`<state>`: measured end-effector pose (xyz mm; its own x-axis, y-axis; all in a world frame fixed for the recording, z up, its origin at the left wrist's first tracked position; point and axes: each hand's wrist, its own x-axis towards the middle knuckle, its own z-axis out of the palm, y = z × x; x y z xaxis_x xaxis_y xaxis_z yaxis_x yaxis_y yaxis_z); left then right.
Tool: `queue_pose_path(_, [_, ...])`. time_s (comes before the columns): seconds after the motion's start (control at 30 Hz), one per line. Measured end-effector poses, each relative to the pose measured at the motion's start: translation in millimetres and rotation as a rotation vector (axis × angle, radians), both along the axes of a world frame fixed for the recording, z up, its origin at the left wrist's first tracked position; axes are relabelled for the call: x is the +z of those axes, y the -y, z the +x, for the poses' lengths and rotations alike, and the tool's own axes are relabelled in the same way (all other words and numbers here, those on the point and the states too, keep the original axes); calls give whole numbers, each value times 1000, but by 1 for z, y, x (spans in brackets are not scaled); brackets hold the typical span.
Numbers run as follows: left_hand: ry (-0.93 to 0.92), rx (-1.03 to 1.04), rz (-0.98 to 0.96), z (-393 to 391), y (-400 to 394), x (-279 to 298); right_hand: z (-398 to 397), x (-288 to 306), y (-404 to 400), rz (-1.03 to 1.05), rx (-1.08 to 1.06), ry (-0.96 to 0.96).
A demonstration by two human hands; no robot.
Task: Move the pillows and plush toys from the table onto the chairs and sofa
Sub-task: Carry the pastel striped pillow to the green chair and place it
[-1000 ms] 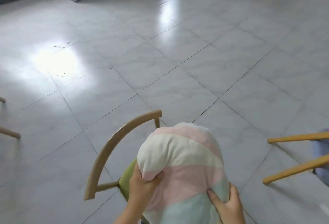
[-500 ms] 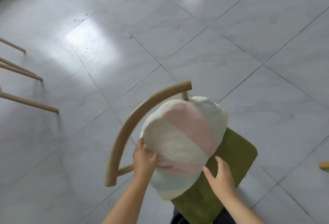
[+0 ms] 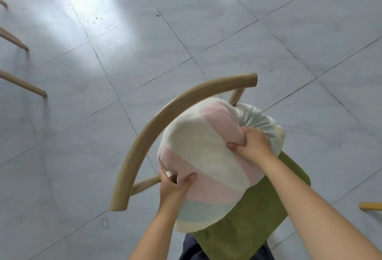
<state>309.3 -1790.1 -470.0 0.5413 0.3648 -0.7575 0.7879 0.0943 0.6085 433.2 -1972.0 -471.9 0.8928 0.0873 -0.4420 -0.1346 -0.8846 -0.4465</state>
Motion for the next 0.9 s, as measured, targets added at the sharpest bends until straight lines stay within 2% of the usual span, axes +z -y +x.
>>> queue_pose_path(0.13, [65, 39, -16, -7, 17, 12, -27, 7, 9, 220, -140, 123])
queue_pose_path(0.23, [142, 64, 80, -23, 25, 30, -49, 27, 16, 345, -237, 226])
queue_pose_path(0.4, [271, -39, 219, -38, 21, 46, -59, 44, 8, 540, -334, 291])
queue_pose_path(0.47, [203, -29, 181, -27, 15, 42, -54, 33, 4, 523, -355, 204])
queue_pose_path(0.57, [120, -74, 240, -14, 0, 19, -46, 8, -5, 361, -293, 92])
queue_pose_path(0.7, [85, -83, 395, -7, -12, 11, -45, -4, -12, 183, -153, 85])
queue_pose_path(0.77, [76, -153, 527, -15, -6, 17, -51, -5, -8, 145, -135, 153])
queue_pose_path(0.83, [201, -279, 687, -31, 3, 18, -63, -9, -3, 124, -36, 305])
queue_pose_path(0.9, [371, -500, 871, -44, 7, 6, -69, -19, -5, 122, 139, 406])
